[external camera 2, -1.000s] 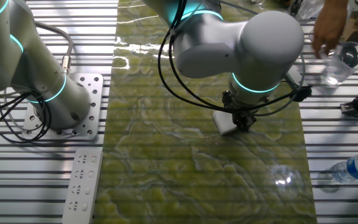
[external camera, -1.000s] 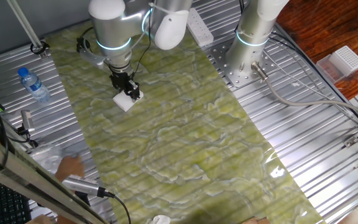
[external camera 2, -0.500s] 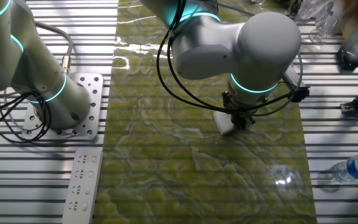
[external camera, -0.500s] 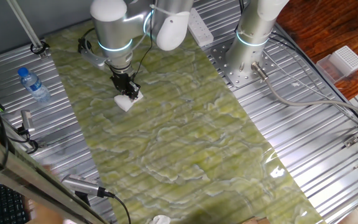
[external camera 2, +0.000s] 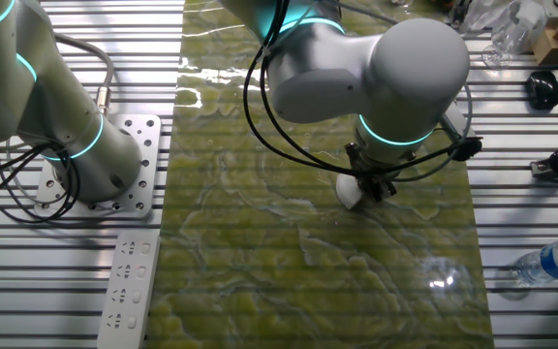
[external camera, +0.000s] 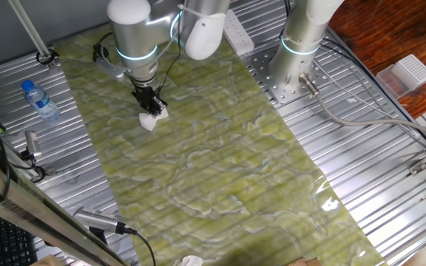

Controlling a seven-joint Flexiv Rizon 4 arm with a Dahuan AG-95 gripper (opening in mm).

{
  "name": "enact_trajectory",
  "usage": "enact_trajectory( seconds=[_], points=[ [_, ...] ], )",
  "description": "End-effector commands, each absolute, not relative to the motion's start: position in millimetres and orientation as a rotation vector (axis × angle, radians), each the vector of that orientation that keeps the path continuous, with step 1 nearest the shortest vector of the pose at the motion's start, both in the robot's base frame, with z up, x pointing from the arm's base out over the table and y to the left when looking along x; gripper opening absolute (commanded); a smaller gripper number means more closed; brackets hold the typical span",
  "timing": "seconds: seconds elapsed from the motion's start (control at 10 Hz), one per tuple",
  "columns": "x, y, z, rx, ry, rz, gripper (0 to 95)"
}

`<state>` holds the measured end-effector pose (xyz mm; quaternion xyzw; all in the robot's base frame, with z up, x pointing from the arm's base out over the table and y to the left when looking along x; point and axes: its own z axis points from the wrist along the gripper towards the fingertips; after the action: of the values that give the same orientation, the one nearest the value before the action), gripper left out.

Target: Clean the tabletop with a sponge

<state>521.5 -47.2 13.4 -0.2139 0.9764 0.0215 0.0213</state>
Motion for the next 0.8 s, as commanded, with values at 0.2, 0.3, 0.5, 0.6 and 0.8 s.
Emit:
enact_trajectory(
  seconds=[0.2, 0.3, 0.5, 0.6, 0.8],
  points=[
    [520.3, -46.7, 13.5, -0.638, 3.031, 0.077, 0.0],
    [519.4, -45.6, 13.2, -0.633, 3.033, 0.079, 0.0],
    [516.9, -41.3, 10.9, -0.622, 3.034, 0.079, 0.0],
    [516.2, -38.9, 10.8, -0.615, 3.037, 0.079, 0.0],
    [515.9, -35.8, 13.7, -0.605, 3.046, 0.080, 0.0]
  ],
)
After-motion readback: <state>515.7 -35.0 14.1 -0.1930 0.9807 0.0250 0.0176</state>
